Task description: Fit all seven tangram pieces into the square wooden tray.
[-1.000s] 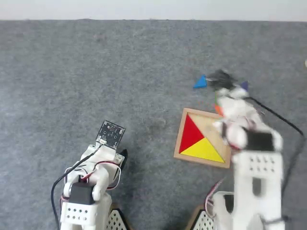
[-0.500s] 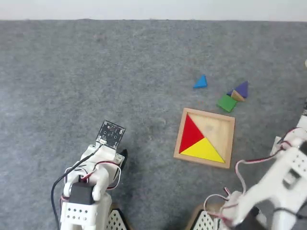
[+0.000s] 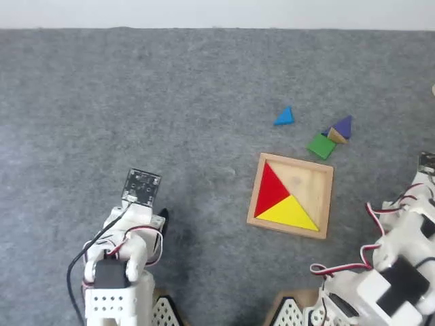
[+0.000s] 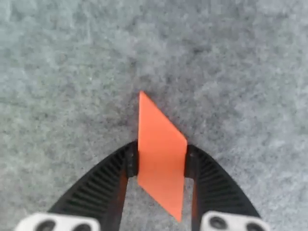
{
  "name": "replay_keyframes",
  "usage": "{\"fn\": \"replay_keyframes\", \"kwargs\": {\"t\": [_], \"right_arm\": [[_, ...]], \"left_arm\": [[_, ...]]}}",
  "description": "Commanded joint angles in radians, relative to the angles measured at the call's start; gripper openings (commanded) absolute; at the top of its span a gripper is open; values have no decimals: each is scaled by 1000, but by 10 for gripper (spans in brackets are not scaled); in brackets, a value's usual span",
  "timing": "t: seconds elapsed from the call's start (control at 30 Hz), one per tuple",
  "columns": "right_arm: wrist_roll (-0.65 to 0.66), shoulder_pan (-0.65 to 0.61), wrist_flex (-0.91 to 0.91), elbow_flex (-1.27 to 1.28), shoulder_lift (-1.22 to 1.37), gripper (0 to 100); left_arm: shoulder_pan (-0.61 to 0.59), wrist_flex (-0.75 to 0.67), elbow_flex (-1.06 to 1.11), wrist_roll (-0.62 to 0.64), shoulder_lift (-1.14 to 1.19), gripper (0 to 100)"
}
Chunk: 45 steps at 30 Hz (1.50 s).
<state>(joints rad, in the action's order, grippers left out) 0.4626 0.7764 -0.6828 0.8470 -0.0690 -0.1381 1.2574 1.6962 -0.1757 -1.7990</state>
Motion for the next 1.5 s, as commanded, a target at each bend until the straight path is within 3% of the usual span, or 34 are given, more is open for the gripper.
{"fn": "replay_keyframes", "kwargs": {"t": [0.0,0.37,1.47], "right_arm": [[34,87,45,0,-4,207],[34,35,-93,2,-191,211],[28,31,-85,11,-199,209]], "left_arm": [[-14,6,-13,9,-20,183],[-9,6,-13,9,-20,183],[-9,6,-13,9,-20,183]]}}
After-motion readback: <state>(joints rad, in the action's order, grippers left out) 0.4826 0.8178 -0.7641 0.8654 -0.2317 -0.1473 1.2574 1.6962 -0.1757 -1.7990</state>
